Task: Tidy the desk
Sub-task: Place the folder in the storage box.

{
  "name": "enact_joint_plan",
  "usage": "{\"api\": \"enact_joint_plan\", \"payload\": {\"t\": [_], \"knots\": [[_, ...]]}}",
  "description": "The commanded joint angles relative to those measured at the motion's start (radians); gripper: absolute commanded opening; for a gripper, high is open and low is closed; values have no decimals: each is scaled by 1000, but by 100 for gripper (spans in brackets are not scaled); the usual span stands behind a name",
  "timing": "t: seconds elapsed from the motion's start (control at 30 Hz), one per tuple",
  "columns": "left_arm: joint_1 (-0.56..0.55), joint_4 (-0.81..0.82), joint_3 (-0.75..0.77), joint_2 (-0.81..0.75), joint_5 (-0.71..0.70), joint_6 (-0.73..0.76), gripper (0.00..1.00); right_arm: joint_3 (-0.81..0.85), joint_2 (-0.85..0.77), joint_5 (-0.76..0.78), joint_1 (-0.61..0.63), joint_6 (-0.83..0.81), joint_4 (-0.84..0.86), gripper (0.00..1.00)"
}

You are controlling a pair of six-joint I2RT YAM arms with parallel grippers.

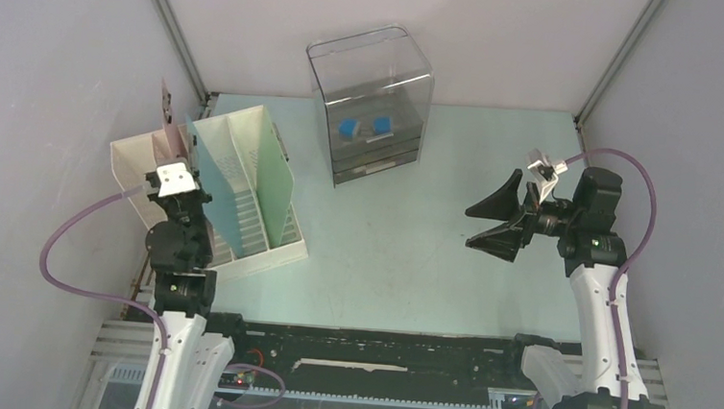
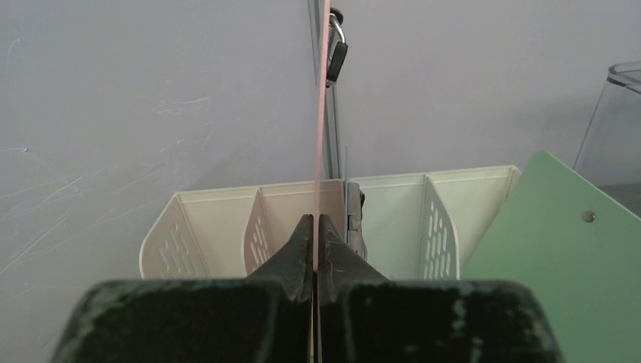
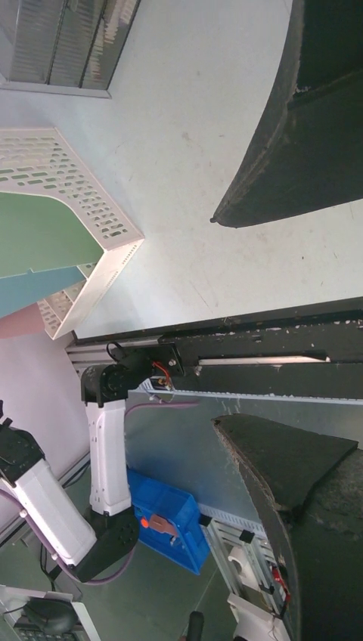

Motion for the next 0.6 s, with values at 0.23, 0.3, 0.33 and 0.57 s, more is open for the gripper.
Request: {"api": "enact_joint_plan", "payload": {"t": [0.23, 0.3, 0.33, 0.57], "knots": [[15, -18, -17, 1, 74, -89, 9, 5, 5, -149, -23, 0, -4, 100], [15, -71, -7, 5, 74, -107, 11, 6, 4, -150, -26, 2, -6, 100], [15, -89, -4, 8, 72, -113, 13, 6, 4, -150, -27, 2, -5, 100], [16, -111, -16, -16, 32, -108, 20, 6, -5, -150, -31, 6, -3, 100]]}}
